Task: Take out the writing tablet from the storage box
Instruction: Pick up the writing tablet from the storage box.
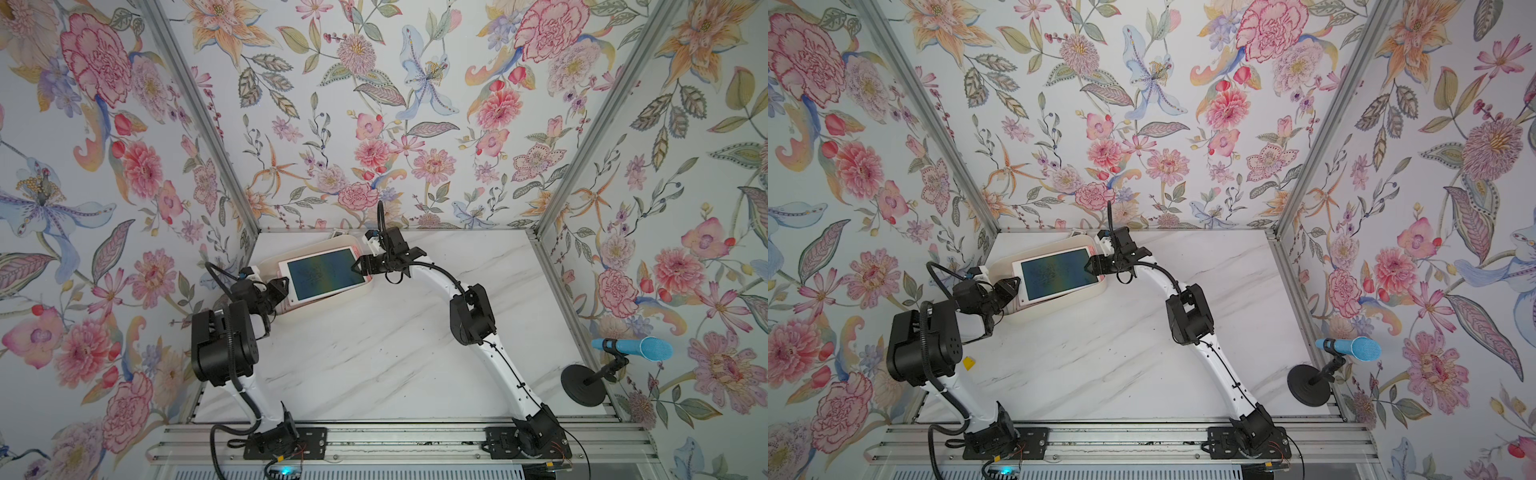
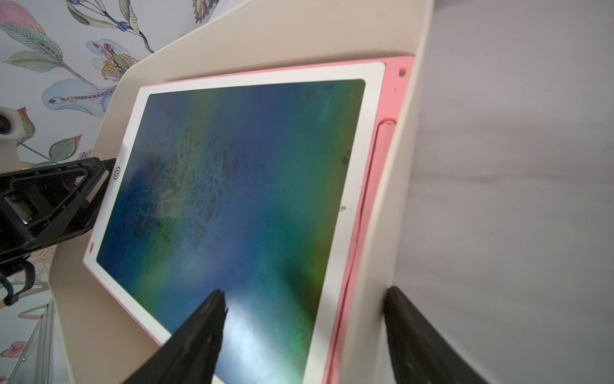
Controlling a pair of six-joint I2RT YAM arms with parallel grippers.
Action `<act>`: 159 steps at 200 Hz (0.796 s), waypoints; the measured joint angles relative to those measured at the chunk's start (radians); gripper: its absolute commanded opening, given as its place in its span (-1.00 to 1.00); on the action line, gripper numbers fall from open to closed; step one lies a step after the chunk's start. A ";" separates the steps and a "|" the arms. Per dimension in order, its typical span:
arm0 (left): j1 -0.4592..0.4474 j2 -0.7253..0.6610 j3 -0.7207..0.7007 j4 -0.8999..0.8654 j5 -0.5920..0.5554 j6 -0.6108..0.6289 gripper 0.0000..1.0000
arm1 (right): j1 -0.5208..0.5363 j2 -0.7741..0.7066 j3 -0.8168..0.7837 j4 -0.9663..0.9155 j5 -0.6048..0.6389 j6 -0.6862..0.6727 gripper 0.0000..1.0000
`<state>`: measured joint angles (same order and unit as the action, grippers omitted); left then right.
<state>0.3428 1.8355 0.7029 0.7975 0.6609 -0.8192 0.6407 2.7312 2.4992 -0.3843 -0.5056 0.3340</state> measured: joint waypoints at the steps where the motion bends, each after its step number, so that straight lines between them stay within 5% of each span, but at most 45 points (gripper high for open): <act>1: 0.000 0.000 0.001 -0.001 0.000 0.002 -0.45 | 0.000 0.000 0.000 0.000 0.000 0.000 0.47; 54: 0.000 0.001 0.045 -0.119 -0.003 0.081 -0.44 | 0.000 0.000 0.000 0.001 0.000 0.000 0.47; 92: 0.000 0.040 -0.015 0.153 0.027 -0.078 -0.50 | -0.002 0.000 0.000 0.000 0.001 0.000 0.47; 127: -0.027 0.112 -0.058 0.295 0.234 -0.235 -0.50 | -0.007 0.001 0.003 0.021 -0.002 -0.004 0.47; 159: -0.027 0.102 -0.041 0.216 0.297 -0.196 -0.42 | -0.008 0.001 0.003 0.030 -0.002 -0.004 0.47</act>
<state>0.3157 1.9373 0.6617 1.0138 0.9581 -1.0153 0.6331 2.7323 2.5023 -0.3542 -0.5076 0.3302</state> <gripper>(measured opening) 0.293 0.735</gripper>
